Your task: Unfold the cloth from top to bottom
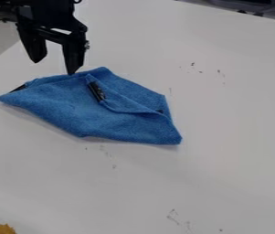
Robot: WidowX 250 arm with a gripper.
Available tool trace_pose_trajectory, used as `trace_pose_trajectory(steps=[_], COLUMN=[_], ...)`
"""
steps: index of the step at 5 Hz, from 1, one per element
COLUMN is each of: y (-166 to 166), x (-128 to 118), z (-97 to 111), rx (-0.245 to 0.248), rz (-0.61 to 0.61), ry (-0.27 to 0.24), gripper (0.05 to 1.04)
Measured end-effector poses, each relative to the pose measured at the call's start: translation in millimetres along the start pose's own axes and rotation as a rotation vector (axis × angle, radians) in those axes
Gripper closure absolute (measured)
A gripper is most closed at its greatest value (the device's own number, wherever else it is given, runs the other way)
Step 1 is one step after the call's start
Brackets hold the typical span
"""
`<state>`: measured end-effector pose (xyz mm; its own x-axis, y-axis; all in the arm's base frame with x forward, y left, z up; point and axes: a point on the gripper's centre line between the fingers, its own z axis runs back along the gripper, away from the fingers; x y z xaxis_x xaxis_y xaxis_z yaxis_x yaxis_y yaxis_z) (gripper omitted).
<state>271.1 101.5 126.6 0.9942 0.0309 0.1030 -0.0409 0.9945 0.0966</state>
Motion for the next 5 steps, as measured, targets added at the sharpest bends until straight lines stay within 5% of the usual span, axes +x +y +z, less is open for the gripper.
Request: trace_pose_trajectory(steps=[1,2,5], y=[-1,-6,-8], x=[-1,7,72], z=[-7,-13,-81], rx=[-0.011,-0.033,-0.09], rz=[0.005,0.045,0.168], ry=[0.021,-0.015,0.003], gripper=[0.083,0.083,0.083])
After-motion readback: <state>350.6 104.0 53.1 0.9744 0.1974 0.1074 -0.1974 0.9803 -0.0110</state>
